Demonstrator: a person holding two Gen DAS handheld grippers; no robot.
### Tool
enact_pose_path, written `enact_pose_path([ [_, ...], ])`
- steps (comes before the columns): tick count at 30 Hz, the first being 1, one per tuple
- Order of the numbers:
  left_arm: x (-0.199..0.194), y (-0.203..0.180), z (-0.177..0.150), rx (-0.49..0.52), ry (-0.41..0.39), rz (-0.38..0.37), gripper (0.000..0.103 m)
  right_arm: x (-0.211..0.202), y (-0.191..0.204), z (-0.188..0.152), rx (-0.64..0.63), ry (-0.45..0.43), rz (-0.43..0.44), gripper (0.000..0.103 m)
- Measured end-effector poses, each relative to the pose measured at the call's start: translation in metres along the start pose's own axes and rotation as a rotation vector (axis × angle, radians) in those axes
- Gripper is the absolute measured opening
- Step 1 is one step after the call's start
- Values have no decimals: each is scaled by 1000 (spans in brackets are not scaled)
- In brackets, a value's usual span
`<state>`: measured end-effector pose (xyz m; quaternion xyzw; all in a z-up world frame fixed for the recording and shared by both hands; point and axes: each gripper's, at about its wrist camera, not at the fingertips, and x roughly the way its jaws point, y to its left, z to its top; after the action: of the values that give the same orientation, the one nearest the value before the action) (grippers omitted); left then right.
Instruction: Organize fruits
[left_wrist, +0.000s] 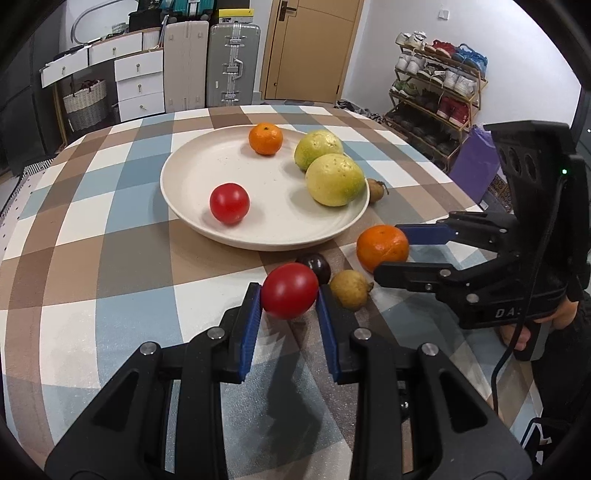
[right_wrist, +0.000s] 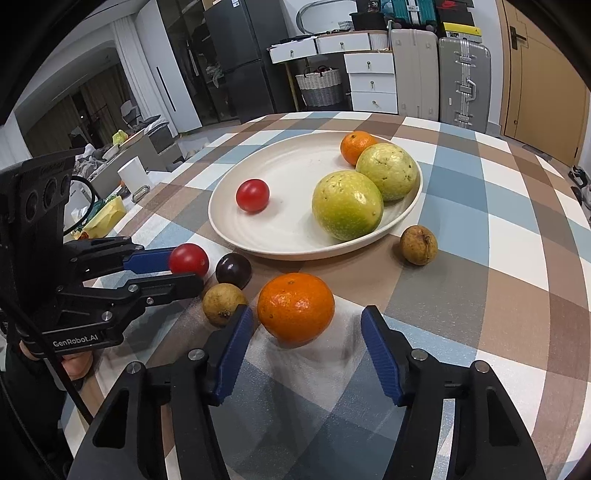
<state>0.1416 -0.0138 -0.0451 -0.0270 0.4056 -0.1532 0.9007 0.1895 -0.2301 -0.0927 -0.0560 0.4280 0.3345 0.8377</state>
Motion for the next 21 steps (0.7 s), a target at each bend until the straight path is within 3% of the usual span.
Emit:
enact_pose_path([
  [6,-5,9,0,-55,-25,-30,27,6,8,4,-43,13,-13,54],
  [11,-6,12,0,-70,-32,-14,27,5,6,3,-41,9,-7,43],
  [21,-7,13,-1,-76,-38,-12,27,1,7,3,-49,-8,-11,42],
])
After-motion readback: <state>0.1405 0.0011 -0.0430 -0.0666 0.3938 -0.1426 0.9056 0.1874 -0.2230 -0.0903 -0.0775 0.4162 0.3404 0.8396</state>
